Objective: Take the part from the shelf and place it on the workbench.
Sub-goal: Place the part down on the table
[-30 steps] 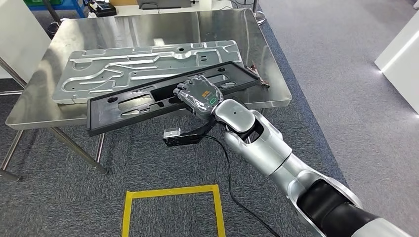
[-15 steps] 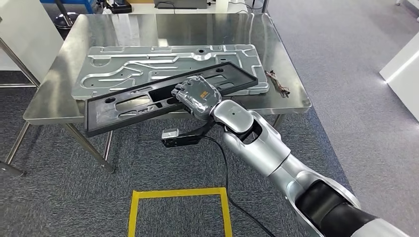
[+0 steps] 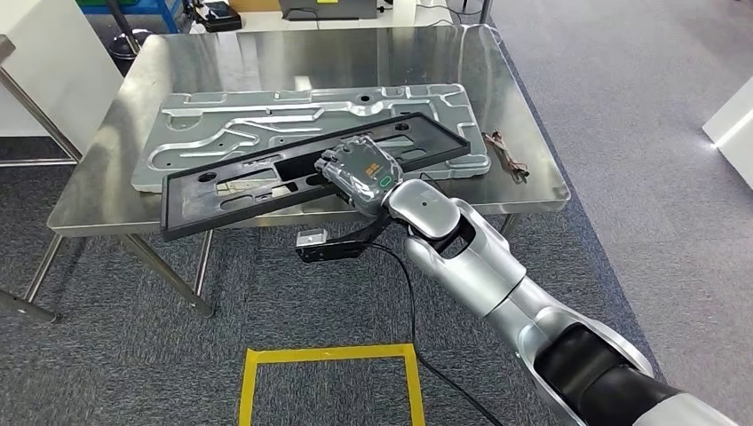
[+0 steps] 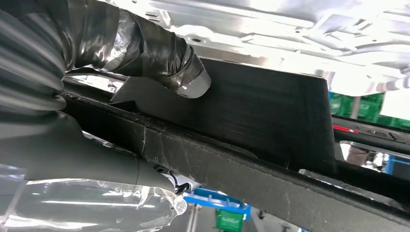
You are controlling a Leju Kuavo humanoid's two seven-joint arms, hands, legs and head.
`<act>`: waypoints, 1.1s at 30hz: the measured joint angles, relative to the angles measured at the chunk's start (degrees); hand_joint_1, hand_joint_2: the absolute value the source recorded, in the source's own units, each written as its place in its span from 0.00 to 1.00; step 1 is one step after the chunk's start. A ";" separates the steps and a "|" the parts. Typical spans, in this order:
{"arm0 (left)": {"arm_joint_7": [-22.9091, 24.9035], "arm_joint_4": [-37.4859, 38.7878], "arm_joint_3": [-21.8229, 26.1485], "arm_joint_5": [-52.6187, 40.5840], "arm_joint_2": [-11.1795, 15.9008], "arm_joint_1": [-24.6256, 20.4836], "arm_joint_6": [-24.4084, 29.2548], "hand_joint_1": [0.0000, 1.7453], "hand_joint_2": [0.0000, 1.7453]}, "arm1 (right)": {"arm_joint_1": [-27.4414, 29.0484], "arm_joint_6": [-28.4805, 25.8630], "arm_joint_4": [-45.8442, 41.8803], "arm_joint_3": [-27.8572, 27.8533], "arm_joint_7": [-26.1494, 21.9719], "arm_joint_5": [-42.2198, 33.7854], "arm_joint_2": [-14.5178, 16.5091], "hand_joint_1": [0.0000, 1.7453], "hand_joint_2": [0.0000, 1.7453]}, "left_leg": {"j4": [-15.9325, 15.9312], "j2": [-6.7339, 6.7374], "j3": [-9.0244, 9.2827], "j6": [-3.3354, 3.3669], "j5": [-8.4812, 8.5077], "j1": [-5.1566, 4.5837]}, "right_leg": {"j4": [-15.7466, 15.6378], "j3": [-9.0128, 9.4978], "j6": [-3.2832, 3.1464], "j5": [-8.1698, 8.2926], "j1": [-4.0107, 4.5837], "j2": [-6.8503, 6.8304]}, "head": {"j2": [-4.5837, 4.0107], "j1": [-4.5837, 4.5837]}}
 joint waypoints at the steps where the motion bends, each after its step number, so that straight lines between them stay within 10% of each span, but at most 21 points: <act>1: -0.02 0.00 0.01 -0.05 0.02 0.06 0.02 0.00 1.00 | 0.10 0.00 0.01 0.00 0.00 0.00 -0.01 1.00 1.00 | -2.03 0.09 0.51 -0.32 2.06 0.28 | 0.20 0.27 0.29 -0.36 -0.23 0.02 | 0.00 0.00; 4: -0.07 0.02 -0.01 -0.18 -0.04 0.07 0.03 0.00 1.00 | 0.07 0.01 0.01 -0.03 0.00 0.00 -0.04 1.00 1.00 | -11.92 0.21 4.59 -0.92 7.32 0.56 | 1.16 0.84 1.58 -1.68 -0.63 0.08 | 0.00 -0.02; 11: -0.22 0.02 0.01 -0.48 -0.10 0.08 0.04 0.00 1.00 | -0.16 0.00 -0.07 -0.45 0.00 -0.02 -0.33 1.00 1.00 | -13.92 -0.04 5.89 2.11 6.87 0.25 | 4.95 -0.71 3.12 -4.40 -0.62 0.13 | 0.00 -0.01; 15: -0.23 0.02 0.01 -0.58 -0.10 -0.03 0.05 0.00 1.00 | -0.08 0.11 0.07 -0.59 0.00 -0.03 -0.61 1.00 1.00 | -13.93 -0.16 6.41 3.00 6.30 -0.51 | 16.65 -7.90 2.42 -7.45 0.04 0.15 | 0.00 -0.01; 18: -0.25 0.04 0.01 -0.63 -0.18 0.04 0.04 0.00 1.00 | -0.07 0.22 0.10 -0.67 0.00 -0.06 -0.75 1.00 1.00 | -13.96 -0.48 7.32 3.34 5.73 -1.20 | 9.30 -5.68 0.37 -1.47 1.11 0.25 | 0.00 -0.03; 21: -0.33 0.07 0.01 -0.74 -0.45 0.02 0.05 0.00 1.00 | -0.34 0.24 0.09 -0.86 0.00 -0.09 -0.81 1.00 1.00 | -14.10 -0.60 7.48 2.98 5.37 -1.28 | 2.34 -2.96 -1.36 0.94 2.08 0.28 | 0.00 0.06; 25: -0.43 0.03 0.01 -0.93 -0.31 -0.09 0.05 0.00 1.00 | -0.39 0.22 0.01 -0.95 0.00 -0.11 -0.85 1.00 1.00 | -13.29 -0.45 7.53 1.89 4.41 -1.28 | -0.07 -1.18 -1.00 1.07 1.37 0.15 | 0.00 0.10; 29: -0.45 0.02 -0.01 -1.20 -0.20 -0.03 0.01 0.00 1.00 | -0.28 0.23 0.05 -0.96 -0.01 -0.11 -0.85 1.00 1.00 | -1.10 -0.10 0.97 0.40 -0.15 -0.31 | -0.86 0.46 -0.76 0.42 0.82 -0.02 | 0.00 0.09; 31: -0.44 0.02 -0.01 -1.26 -0.12 0.10 0.02 0.00 1.00 | 0.07 0.24 0.13 -0.95 -0.03 -0.11 -0.85 1.00 1.00 | -0.52 0.05 -0.28 -0.24 1.62 0.23 | -0.59 1.05 -0.37 -0.30 0.56 0.00 | 0.00 0.09; 33: -0.44 0.02 -0.01 -1.30 -0.05 0.17 0.04 0.00 1.00 | 0.21 0.23 0.14 -0.95 -0.04 -0.11 -0.85 1.00 1.00 | -7.14 0.23 2.13 -0.67 6.21 0.61 | -0.03 1.69 0.29 -1.29 0.20 0.06 | 0.00 0.09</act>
